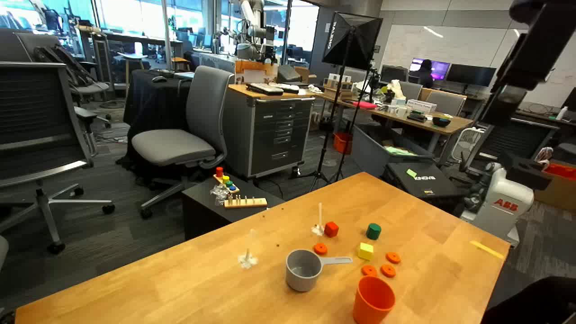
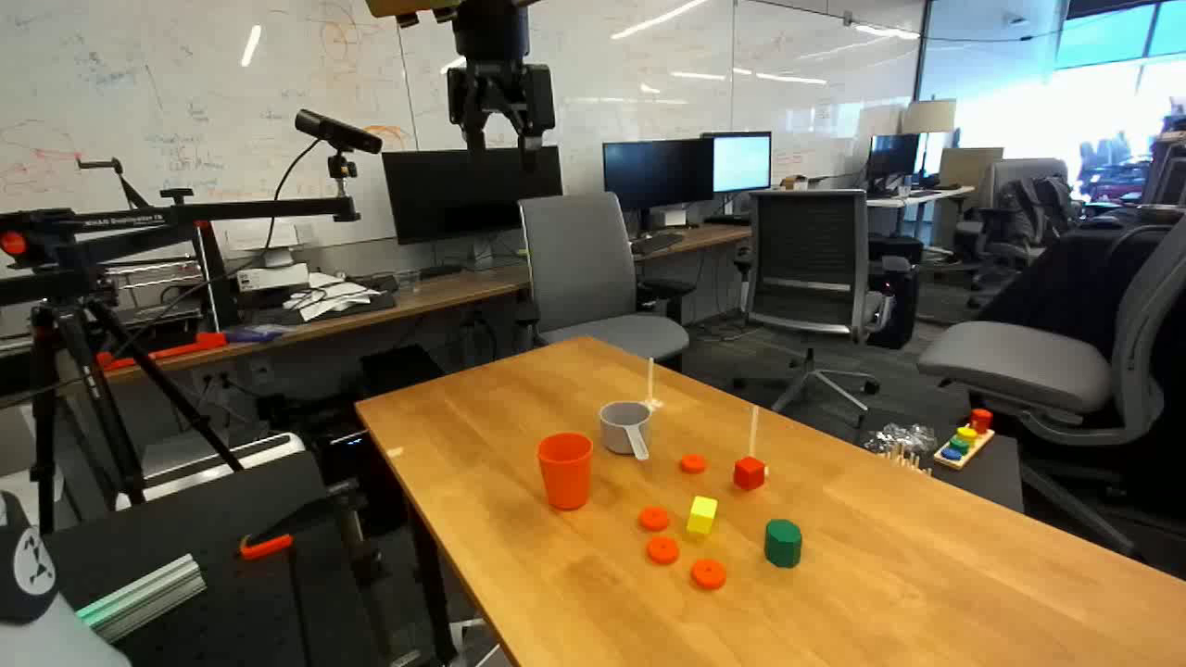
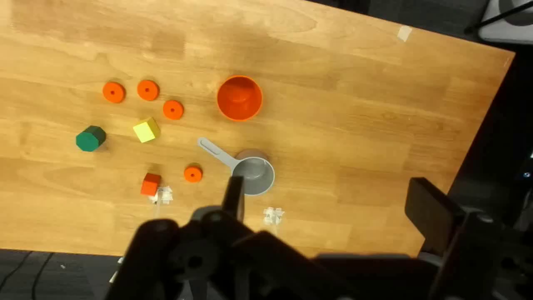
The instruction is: Put the blocks in the grey cup
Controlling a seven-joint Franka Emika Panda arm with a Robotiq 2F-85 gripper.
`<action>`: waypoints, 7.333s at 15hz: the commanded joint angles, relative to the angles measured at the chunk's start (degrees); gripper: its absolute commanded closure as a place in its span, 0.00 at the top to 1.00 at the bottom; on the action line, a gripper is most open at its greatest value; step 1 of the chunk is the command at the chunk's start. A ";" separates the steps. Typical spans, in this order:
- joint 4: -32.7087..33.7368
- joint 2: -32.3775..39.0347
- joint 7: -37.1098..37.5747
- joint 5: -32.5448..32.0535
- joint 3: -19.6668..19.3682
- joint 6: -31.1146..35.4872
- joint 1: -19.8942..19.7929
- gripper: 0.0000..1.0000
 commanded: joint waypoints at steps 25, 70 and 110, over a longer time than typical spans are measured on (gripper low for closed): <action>0.58 -0.12 -0.06 0.09 0.34 -0.14 -0.35 1.00; 11.27 4.45 1.05 -6.80 -0.45 2.22 -3.89 1.00; 33.85 59.45 4.15 -13.12 -10.02 -11.13 -8.41 1.00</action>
